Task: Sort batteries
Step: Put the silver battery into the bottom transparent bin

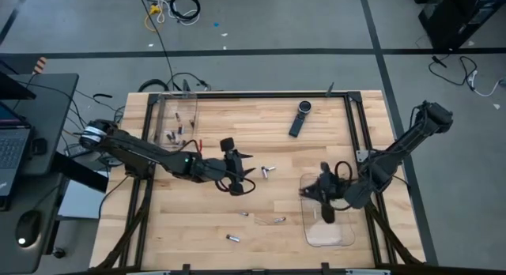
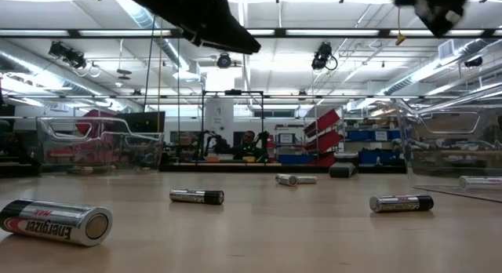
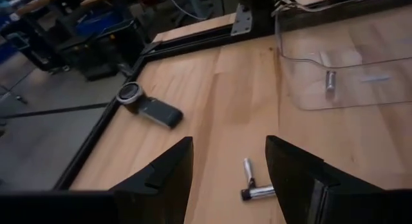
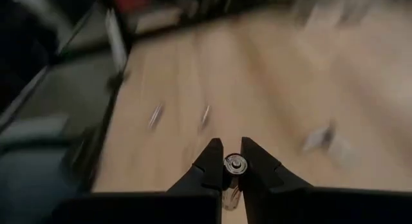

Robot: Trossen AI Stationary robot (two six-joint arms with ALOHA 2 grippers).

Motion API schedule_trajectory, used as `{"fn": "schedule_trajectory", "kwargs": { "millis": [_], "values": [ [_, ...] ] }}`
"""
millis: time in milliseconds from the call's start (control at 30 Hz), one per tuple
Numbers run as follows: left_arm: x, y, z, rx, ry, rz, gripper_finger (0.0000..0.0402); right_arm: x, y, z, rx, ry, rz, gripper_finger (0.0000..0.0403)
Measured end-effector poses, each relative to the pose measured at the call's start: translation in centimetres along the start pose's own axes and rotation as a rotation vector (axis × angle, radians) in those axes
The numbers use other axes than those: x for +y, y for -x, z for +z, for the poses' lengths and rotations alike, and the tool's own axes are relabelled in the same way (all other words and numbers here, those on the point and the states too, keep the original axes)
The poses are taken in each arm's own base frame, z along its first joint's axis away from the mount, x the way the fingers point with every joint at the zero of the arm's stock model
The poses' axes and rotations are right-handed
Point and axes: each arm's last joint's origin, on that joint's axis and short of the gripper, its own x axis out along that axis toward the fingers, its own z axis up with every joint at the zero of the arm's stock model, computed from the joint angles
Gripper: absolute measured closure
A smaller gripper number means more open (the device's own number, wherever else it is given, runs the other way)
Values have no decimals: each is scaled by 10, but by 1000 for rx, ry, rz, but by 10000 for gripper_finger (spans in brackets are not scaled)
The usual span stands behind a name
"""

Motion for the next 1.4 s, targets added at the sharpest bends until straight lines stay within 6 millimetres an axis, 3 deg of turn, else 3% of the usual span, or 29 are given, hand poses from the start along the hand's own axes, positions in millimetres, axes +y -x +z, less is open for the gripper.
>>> {"fn": "schedule_trajectory", "kwargs": {
  "millis": [167,300,433,733,1167,1267,1400],
  "values": [
    [6,8,1,32,-4,18,209,-10,8,-20,351,-222,55,379],
    [6,9,-1,49,-15,18,209,-19,12,-36,596,-344,-45,379],
    [6,9,-5,86,-37,15,209,-26,11,-48,723,-407,-182,377],
    [6,10,-9,120,-54,12,208,-34,-4,-57,765,-461,-340,368],
    [5,11,-17,197,-89,-17,208,-34,-10,-62,789,-439,-375,331],
    [3,12,-21,234,-100,-103,208,-33,-10,-62,786,-443,-368,329],
    [-4,15,-27,279,-141,-386,208,-25,-11,-50,767,-434,-318,332]
  ]
}}
